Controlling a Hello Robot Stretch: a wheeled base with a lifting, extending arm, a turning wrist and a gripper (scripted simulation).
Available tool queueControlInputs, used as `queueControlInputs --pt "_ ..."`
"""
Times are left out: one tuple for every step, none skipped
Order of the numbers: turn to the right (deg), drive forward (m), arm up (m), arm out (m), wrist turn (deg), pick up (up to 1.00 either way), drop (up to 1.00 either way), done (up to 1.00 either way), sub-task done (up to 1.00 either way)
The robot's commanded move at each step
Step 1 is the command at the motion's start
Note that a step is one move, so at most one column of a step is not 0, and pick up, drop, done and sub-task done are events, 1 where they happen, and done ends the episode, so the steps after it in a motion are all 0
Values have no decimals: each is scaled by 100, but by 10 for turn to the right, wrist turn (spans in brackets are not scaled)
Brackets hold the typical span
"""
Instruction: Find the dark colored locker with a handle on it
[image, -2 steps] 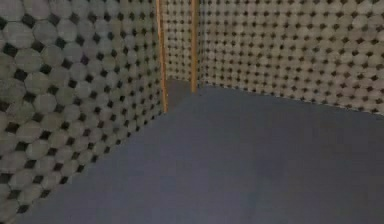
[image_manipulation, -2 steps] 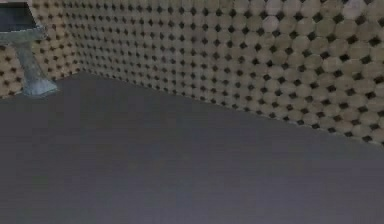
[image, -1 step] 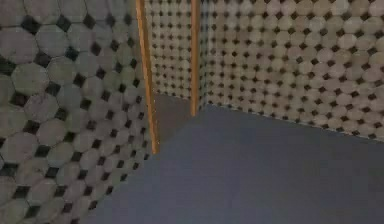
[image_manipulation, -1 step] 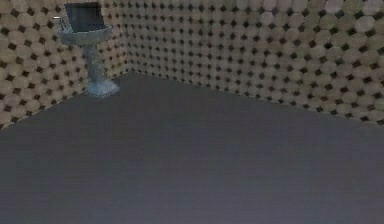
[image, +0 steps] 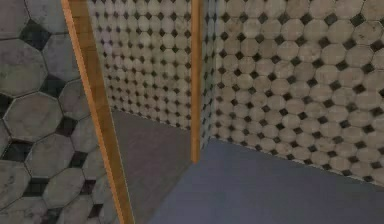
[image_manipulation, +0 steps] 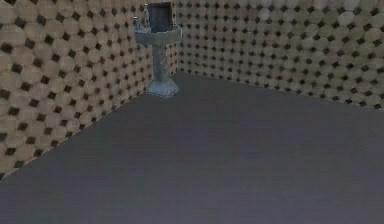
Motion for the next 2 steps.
queueControlInputs --pt "60 0 0 0 0 0 0 0 0" --pt "0 80 0 0 0 0 0 0 0"
